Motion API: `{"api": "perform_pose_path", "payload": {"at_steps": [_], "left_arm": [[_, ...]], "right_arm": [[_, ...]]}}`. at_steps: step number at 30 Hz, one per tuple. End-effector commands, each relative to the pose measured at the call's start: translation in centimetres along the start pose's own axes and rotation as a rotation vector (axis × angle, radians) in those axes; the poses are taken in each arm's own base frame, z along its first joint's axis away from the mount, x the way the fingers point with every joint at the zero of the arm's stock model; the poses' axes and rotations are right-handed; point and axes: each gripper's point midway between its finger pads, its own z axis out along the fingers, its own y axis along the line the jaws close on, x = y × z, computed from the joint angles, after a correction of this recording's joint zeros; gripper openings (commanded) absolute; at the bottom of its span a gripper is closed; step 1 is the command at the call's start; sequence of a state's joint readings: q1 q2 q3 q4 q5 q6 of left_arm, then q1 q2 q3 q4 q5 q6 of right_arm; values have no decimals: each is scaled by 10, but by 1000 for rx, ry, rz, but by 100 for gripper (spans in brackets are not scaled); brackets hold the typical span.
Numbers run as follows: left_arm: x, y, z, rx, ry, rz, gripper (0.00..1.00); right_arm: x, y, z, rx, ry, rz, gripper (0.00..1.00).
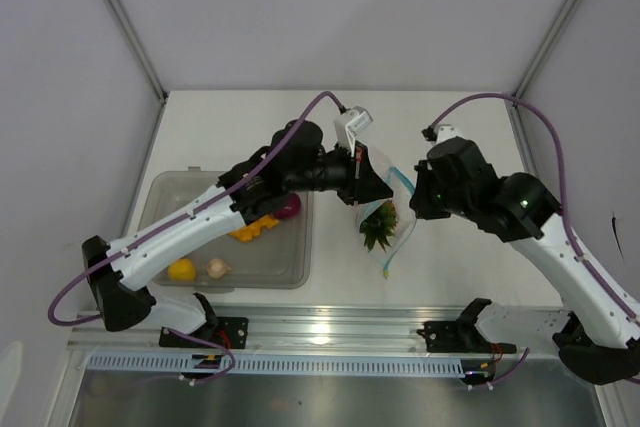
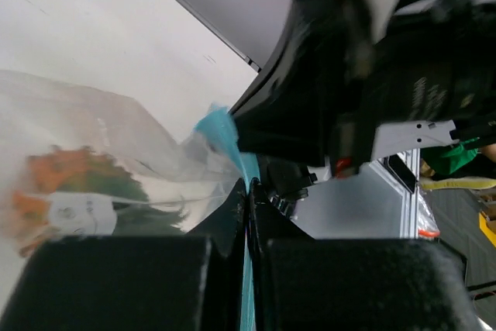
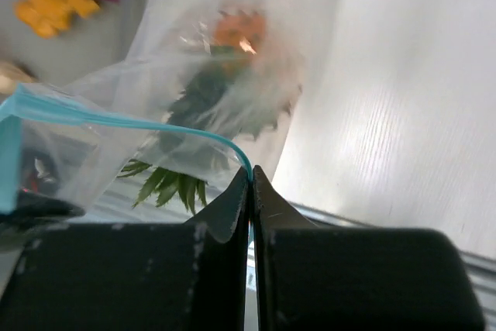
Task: Place the food in the zip-top bag and seal the zipper
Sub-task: Adjust the zipper food storage bag at the center of the board.
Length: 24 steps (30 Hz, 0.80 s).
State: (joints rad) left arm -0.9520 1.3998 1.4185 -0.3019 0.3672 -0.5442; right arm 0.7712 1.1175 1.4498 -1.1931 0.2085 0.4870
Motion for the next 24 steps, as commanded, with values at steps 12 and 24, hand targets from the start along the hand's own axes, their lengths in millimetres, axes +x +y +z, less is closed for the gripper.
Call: {"api": "perform_pose_path", "payload": {"at_steps": [12, 24], "left_arm": [[40, 47, 11, -140, 122, -2, 0], [54, 58, 26, -116, 205, -40, 1]], "right_arm": [[-35, -9, -34, -33, -186, 43, 0], [-10, -19, -15, 30, -110, 51, 0]]}}
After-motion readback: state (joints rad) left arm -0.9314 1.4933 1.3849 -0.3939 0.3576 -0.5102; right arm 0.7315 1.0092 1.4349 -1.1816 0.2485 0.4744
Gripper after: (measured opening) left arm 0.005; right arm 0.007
